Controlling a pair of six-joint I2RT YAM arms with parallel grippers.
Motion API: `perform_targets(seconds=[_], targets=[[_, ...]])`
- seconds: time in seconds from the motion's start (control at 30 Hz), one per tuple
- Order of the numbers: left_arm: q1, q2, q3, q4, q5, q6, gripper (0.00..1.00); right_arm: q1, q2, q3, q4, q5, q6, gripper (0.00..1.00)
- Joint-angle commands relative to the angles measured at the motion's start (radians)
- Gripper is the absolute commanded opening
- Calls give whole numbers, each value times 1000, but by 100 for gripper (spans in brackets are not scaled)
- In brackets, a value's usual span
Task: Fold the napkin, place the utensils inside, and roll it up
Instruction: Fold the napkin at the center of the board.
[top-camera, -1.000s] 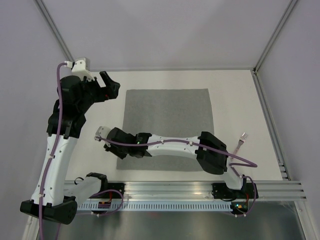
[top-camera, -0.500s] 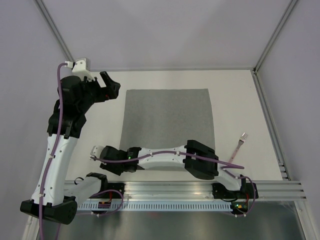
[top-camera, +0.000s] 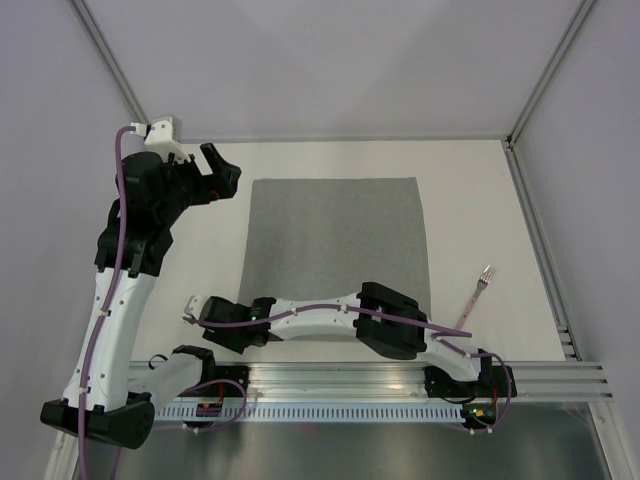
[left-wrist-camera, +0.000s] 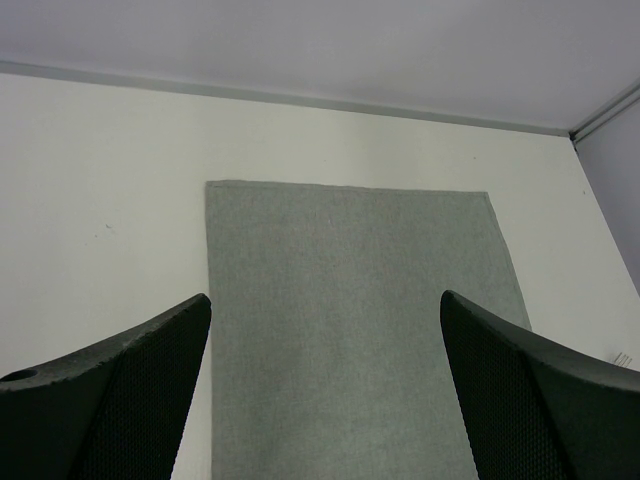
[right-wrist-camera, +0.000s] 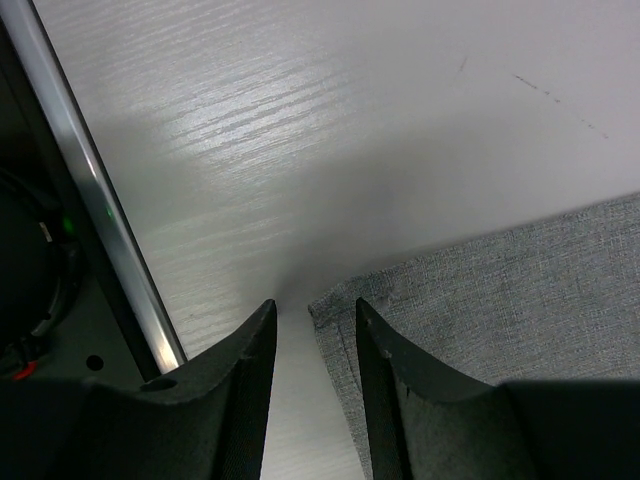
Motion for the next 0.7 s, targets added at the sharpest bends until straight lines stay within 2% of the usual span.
perform_targets(seconds=[0.0,0.17,0.4,0.67], targets=[[5,-7,2,21,24,12,100,5,16,37,-30,31,9,44],[3,-7,-1,20,24,12,100,5,21,28,-24,34,9,40],[3,-2,-4,24,22,12,100,1,-7,14,-26,43,-16,16],[3,-2,-4,32,24,9,100,-2,-56,98,-68,8,-31,6]])
